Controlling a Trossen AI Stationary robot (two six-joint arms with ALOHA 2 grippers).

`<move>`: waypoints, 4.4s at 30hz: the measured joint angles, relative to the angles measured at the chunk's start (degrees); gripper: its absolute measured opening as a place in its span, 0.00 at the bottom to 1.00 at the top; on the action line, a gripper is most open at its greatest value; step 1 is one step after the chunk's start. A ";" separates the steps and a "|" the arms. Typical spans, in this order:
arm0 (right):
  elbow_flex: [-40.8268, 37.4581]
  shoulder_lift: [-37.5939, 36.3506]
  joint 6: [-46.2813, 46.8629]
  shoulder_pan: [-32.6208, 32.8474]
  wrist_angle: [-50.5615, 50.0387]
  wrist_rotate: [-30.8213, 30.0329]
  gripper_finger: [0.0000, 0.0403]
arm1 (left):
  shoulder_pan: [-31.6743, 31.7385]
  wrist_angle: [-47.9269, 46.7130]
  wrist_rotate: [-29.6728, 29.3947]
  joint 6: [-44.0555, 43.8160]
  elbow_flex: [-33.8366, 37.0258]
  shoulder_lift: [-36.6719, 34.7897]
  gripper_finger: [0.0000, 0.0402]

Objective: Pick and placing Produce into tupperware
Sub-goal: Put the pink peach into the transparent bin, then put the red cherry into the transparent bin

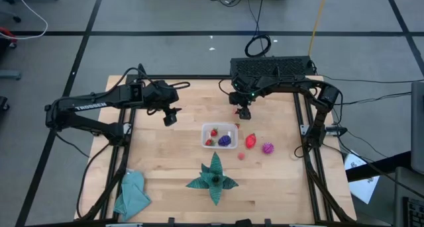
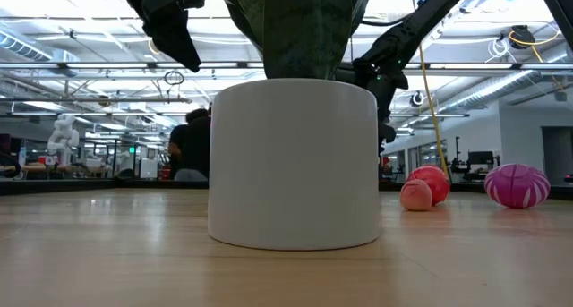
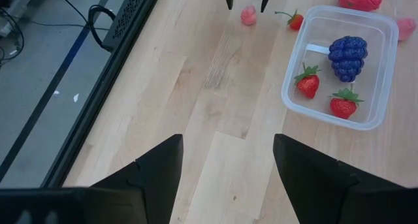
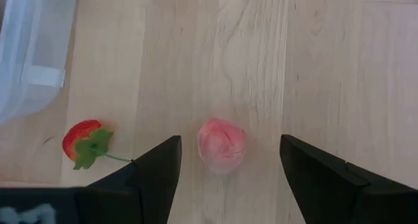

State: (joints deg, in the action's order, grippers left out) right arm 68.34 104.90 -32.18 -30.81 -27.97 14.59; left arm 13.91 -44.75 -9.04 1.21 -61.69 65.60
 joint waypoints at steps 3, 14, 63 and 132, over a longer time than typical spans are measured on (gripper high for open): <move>0.00 0.00 0.04 0.00 0.14 0.00 0.63 | -0.02 0.00 0.02 0.02 0.00 0.00 0.61; -0.39 4.44 0.52 0.00 2.24 -0.10 0.63 | -0.07 -0.04 0.21 0.00 0.00 0.00 0.61; -0.42 -6.18 3.29 2.56 -0.87 -5.88 0.28 | -0.15 0.00 0.00 -0.27 0.00 0.00 0.61; -6.36 -7.74 16.22 24.02 6.40 -3.82 0.48 | -2.45 1.27 1.53 -1.14 0.00 -0.02 0.61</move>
State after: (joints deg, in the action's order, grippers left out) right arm 61.98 97.17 -15.96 -6.79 -21.57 10.76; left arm 11.46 -43.48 -7.51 0.08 -61.69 65.58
